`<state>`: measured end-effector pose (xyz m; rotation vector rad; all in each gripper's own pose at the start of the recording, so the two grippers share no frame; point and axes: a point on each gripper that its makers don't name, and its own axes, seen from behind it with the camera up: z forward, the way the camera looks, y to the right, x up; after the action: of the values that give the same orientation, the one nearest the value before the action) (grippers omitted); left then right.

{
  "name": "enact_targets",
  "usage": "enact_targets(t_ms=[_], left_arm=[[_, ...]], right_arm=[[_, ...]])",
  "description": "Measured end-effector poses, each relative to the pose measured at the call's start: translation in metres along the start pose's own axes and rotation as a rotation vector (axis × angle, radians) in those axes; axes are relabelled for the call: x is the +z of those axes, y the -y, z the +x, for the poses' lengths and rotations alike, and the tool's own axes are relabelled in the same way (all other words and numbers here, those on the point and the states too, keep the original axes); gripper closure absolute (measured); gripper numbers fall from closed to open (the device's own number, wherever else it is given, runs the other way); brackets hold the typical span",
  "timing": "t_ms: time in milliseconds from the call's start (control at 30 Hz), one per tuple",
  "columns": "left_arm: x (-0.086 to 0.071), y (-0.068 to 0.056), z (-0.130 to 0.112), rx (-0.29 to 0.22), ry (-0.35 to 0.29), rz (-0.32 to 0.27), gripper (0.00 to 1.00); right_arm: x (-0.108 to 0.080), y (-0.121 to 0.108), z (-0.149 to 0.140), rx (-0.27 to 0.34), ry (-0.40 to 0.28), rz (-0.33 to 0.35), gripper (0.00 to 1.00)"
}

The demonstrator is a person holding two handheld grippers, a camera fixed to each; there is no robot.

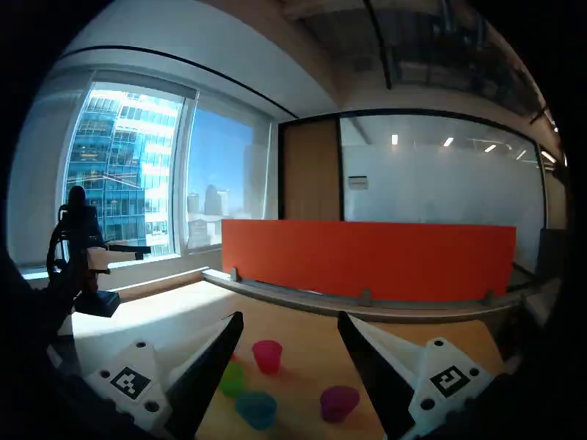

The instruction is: Pour water

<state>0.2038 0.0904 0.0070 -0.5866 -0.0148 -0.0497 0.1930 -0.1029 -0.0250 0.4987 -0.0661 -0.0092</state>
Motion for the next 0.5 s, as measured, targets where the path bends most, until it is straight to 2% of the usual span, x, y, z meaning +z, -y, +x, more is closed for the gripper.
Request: enact_targets(t_ms=[267,500], left_arm=[[0.003,-0.007,-0.014,0.005,0.035,-0.042,0.02],[0.007,-0.012,-0.038,0.022,0.091,-0.069,0.02]], right_arm=[[0.004,0.011,-0.011,-0.013,0.039,0.047,0.01],[0.006,0.019,-0.038,-0.049,0.106,0.079,0.01]])
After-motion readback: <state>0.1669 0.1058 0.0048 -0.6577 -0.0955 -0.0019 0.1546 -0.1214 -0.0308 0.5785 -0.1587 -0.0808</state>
